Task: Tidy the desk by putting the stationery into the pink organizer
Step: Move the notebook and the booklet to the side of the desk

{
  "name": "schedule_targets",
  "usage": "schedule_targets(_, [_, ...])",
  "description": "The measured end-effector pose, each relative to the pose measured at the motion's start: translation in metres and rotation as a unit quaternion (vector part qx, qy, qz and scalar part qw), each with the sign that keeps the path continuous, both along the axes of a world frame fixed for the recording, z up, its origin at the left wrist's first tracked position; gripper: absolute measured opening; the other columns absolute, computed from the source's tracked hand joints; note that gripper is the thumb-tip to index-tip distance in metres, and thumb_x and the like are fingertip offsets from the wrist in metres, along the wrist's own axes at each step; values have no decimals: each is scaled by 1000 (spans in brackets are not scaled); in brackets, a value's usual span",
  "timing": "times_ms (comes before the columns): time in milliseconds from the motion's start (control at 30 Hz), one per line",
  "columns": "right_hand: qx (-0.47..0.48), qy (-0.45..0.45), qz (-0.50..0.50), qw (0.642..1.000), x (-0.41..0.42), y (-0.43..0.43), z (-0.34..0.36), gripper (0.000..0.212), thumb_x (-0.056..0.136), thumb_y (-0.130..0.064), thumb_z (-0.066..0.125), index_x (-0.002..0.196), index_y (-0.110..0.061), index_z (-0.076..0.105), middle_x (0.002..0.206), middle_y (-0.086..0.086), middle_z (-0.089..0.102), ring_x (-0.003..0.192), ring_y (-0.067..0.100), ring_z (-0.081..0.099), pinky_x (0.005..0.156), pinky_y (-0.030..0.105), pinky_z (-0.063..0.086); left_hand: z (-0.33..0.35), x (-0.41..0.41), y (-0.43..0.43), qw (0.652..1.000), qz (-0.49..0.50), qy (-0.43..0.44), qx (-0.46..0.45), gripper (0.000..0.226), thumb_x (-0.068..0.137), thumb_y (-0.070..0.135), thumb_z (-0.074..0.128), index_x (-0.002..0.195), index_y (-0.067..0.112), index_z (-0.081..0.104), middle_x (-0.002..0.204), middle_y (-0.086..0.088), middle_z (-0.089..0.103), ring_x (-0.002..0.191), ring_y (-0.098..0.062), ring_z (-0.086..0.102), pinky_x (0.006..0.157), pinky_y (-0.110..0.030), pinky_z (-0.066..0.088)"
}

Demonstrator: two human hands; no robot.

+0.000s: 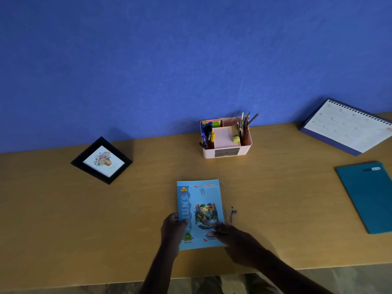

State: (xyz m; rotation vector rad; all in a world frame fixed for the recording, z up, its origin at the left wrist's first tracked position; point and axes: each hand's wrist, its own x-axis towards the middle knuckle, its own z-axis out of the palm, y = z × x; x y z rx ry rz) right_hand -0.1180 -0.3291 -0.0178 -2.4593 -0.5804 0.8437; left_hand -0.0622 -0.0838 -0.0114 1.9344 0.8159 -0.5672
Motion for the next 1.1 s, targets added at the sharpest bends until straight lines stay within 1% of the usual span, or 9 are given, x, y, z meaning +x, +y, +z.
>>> schedule_targets(133, [-5,-8,4,1000,-1,-1,0,63,108,-10,52,165,-28,34,178,-6,16,164,19,17,122,38,45,10,-5,-1,1000,-2,-24,5,12,89,20,78,99,26,75,86,4,80,77,-21,78,67,-50,66])
schedule_targets(267, [1,16,-24,1000,1,0,7,67,105,-14,56,167,-25,31,177,-7,20,161,19,28,118,35,48,26,-7,-5,997,-27,-70,10,12,95,20,73,101,30,69,83,8,80,70,-12,77,58,-37,61])
schedule_targets(367, [16,31,-51,998,2,3,18,69,106,-19,58,168,-28,28,176,-11,22,155,19,39,114,34,52,40,-10,-11,994,-34,-101,-7,14,97,18,70,105,30,67,83,7,80,68,-10,77,57,-36,63])
schedule_targets(567, [64,50,-130,988,-1,9,20,67,105,-23,62,166,-30,35,172,-12,32,152,12,42,115,26,46,65,-13,-12,986,-47,-159,24,17,100,19,68,113,30,66,82,11,80,66,-5,75,50,-26,57])
schedule_targets(667, [152,116,-281,941,-2,13,15,59,99,-28,70,154,-37,49,157,-10,54,142,10,53,109,28,55,72,-14,-4,986,-36,-163,27,19,99,21,69,112,35,66,81,13,80,67,-8,76,55,-37,63])
schedule_targets(800, [276,223,-450,819,10,18,15,73,75,-49,95,138,-30,64,131,-6,73,114,18,75,86,45,66,76,-17,4,988,-15,-154,-17,19,99,22,71,113,34,68,84,7,82,74,-18,79,63,-50,66])
schedule_targets(867, [297,219,-489,791,17,19,18,45,80,-32,94,121,-23,77,113,1,81,100,25,80,87,59,64,75,-18,4,989,-7,-144,-45,20,99,20,71,114,33,69,87,4,83,77,-22,80,67,-55,66])
schedule_targets(933, [293,204,-537,765,20,17,25,20,92,-8,80,105,-22,83,99,4,83,92,29,81,86,63,62,74,-16,0,989,-7,-135,-58,20,99,18,70,115,30,69,90,1,83,78,-26,81,68,-58,66])
schedule_targets(1100, [263,175,-591,743,24,2,22,26,89,0,76,94,-24,86,89,1,83,85,28,81,80,60,65,68,-8,-17,990,-18,-129,-60,21,98,18,73,115,30,70,89,3,83,78,-23,81,69,-55,66])
